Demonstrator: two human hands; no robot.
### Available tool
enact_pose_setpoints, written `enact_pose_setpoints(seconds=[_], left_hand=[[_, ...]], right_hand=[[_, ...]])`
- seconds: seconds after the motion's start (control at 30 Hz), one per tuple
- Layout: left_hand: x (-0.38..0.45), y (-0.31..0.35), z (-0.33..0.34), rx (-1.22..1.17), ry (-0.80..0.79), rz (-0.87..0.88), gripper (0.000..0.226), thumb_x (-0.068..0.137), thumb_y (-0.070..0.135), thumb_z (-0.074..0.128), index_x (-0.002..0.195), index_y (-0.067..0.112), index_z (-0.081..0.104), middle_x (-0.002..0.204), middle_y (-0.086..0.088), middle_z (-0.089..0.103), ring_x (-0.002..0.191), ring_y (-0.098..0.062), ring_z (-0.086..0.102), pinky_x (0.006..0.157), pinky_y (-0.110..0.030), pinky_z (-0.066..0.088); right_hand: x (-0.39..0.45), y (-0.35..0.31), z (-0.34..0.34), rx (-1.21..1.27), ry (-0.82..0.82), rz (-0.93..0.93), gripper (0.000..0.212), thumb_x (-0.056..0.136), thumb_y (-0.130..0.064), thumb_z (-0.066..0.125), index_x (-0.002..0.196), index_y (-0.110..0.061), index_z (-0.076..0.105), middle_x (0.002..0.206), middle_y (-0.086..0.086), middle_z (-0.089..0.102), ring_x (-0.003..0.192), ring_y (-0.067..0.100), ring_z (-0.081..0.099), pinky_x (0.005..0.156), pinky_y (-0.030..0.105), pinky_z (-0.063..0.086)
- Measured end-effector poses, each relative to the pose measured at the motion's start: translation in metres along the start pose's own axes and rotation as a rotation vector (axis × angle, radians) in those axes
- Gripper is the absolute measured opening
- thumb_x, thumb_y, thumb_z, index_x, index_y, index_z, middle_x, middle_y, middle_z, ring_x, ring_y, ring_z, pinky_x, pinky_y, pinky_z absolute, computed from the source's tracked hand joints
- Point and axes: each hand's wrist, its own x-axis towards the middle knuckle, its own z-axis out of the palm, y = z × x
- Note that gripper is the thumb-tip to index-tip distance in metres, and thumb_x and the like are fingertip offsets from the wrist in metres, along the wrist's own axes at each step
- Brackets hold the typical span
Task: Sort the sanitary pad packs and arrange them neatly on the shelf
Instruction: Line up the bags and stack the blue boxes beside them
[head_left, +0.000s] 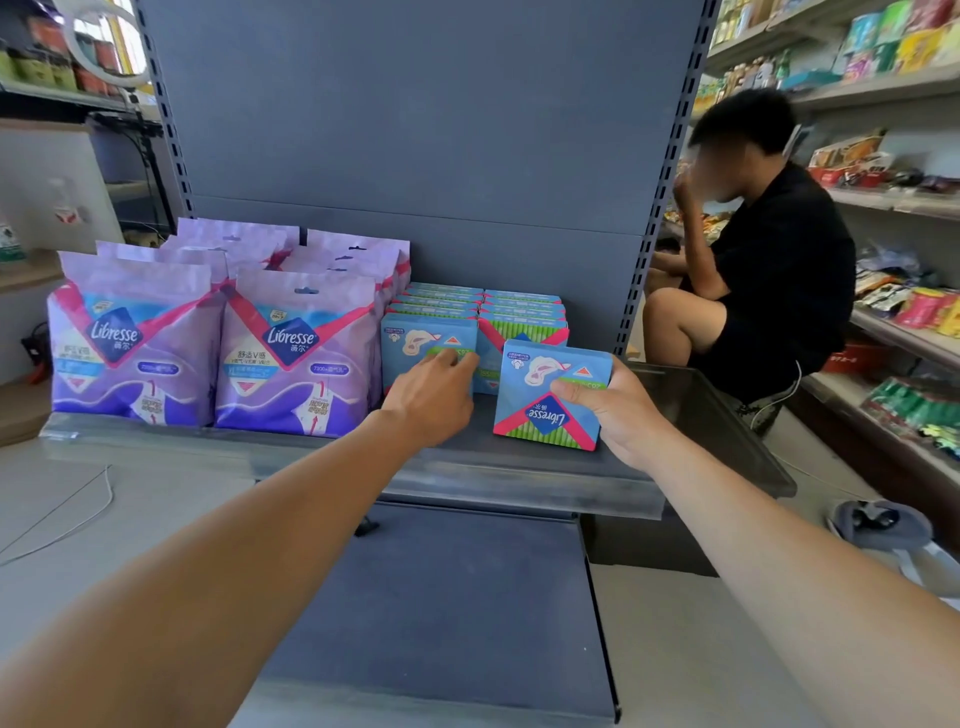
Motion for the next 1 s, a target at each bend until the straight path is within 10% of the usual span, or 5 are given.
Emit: enact_pose_setpoints(seconds=[1.0], left_hand=[[-0.036,-0.008,0.001,0.007,-0.302,-0.058,0.054,0.097,0.061,0.03,0.14,0.034,0.044,0.144,-0.005,0.042,0.131,-0.033,0.038,0.103,-0.048,0.039]], right_hand=[[0.0,-0.001,0.005,-0.006,0.02,0.007,0.048,0.078,-0.013,0.079,0.119,-0.018,0.053,0.116,0.007,0.068,0.104,0.024,0.068,0.087,0.046,0.058]])
